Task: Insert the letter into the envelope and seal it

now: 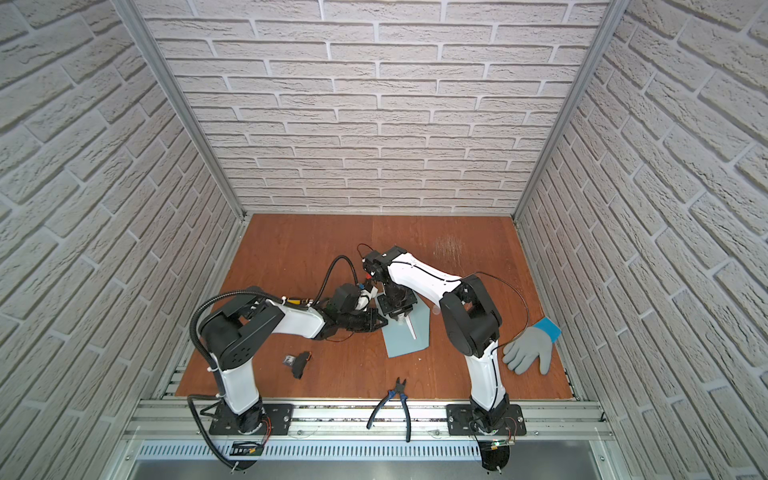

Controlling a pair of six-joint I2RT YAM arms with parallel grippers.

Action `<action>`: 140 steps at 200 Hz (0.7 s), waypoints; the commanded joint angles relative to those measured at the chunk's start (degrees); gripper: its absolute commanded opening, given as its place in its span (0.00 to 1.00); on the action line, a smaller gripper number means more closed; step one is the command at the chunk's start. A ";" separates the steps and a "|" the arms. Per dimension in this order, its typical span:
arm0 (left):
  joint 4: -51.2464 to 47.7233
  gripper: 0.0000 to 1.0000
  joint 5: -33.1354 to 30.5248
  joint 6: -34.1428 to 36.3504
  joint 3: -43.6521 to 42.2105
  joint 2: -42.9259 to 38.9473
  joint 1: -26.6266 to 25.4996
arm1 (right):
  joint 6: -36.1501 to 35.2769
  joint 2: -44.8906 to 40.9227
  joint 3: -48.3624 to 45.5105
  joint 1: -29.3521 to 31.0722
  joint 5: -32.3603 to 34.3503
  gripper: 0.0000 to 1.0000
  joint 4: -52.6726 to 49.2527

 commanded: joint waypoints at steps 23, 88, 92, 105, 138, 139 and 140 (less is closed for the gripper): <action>-4.92 0.00 -0.77 1.28 -0.82 1.28 0.25 | 0.72 1.85 -1.37 -1.47 6.69 0.05 -1.56; -4.92 0.00 -0.51 1.27 -0.56 1.84 0.32 | -0.37 -4.25 2.44 -0.08 1.93 0.05 -3.72; -4.92 0.00 -0.39 1.30 -0.51 1.89 0.28 | -0.46 -4.61 2.66 -0.02 1.54 0.05 -3.85; -5.01 0.00 -0.42 1.31 -0.42 2.02 0.27 | -0.68 -5.83 3.28 0.19 0.43 0.05 -4.19; -5.01 0.00 -0.36 1.28 -0.26 2.09 0.31 | -0.77 -7.25 3.49 0.33 -2.33 0.05 -4.04; -5.01 0.00 -0.35 1.36 -0.25 2.09 0.32 | -0.82 -7.20 3.49 0.31 -2.39 0.05 -4.04; -5.01 0.00 -0.30 1.32 -0.25 2.09 0.32 | -0.84 -7.18 3.49 0.35 -2.42 0.05 -3.99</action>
